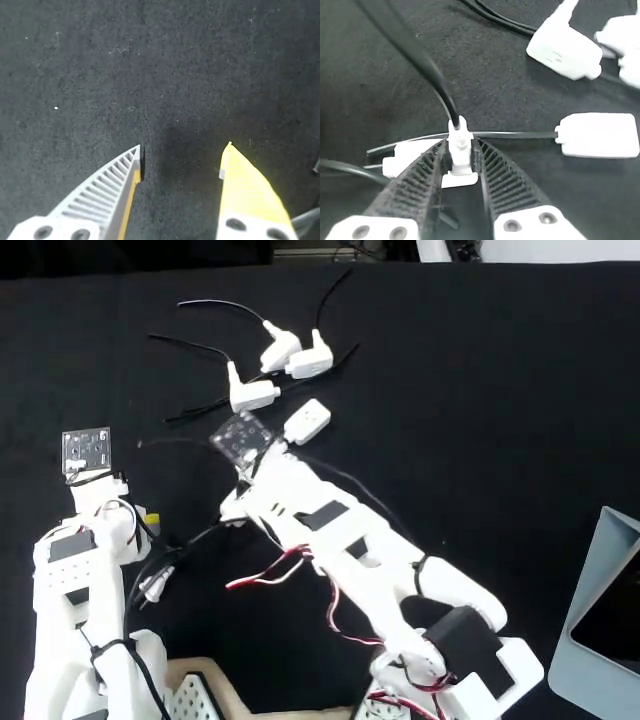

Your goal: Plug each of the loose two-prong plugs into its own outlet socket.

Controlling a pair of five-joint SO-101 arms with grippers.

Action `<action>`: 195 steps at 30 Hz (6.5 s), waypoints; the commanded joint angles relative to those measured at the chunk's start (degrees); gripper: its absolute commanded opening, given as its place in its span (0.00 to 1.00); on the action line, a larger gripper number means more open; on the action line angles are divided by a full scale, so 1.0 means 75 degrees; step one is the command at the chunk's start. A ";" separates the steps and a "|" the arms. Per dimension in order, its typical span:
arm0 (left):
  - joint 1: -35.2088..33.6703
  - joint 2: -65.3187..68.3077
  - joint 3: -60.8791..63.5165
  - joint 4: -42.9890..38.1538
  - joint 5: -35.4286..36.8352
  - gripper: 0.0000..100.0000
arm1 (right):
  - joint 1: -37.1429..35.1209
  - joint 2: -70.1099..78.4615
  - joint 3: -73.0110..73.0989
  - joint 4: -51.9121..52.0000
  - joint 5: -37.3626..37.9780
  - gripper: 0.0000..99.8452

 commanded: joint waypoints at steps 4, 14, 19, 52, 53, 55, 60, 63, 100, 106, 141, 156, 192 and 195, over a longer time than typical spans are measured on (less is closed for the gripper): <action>-0.0006 -0.0070 -0.0053 -0.0094 0.0023 0.26 | 0.0023 0.0006 0.0053 0.0492 -0.0985 0.01; -0.0018 -0.0129 0.0053 -0.0117 0.0023 0.26 | -0.0012 -0.0381 0.0486 0.0457 -0.1067 0.01; -0.0006 -0.0141 0.0064 -0.0129 0.0023 0.26 | -0.0023 -0.0381 0.0510 0.0422 -0.1067 0.01; 0.0029 -0.0141 -0.0018 -0.0141 0.0047 0.26 | -0.0141 -0.2608 0.2092 -0.1653 -0.1055 0.01; 0.0158 -0.0152 -0.0076 -0.0152 0.0047 0.26 | -0.0164 -0.2714 0.2139 -0.1641 -0.1043 0.01; 0.0510 -0.0152 -0.0264 -0.0188 0.0070 0.26 | -0.0176 -0.2971 0.2233 -0.1500 -0.1008 0.01; 0.1424 -0.0152 -0.1201 -0.0188 0.0434 0.26 | -0.0199 -0.3909 0.2280 -0.0539 -0.1067 0.01; 0.1858 -0.0152 -0.1811 -0.0188 0.1242 0.26 | -0.0399 -0.4413 0.2385 -0.0152 -0.1067 0.01; 0.3053 -0.4290 -0.0358 0.0563 0.1641 0.26 | -0.0410 -0.5234 0.2444 0.0985 -0.1489 0.01; 0.1201 -0.4349 0.0041 0.0668 0.1629 0.26 | -0.0117 -0.4190 0.1670 0.1313 -0.1711 0.01; 0.0733 -0.4349 0.1565 -0.0082 0.1571 0.26 | 0.0293 -0.1108 -0.0006 0.0504 -0.1676 0.01; 0.0733 -0.4349 0.1565 -0.0082 0.1571 0.26 | 0.0176 -0.1037 -0.0299 0.0844 -0.1629 0.01; 0.0721 -0.4349 0.1577 -0.0082 0.1571 0.26 | -0.0199 -0.0100 -0.1623 0.2673 -0.1407 0.01; 0.0721 -0.4349 0.1577 -0.0082 0.1571 0.26 | -0.0211 -0.0029 -0.2045 0.3223 -0.1430 0.01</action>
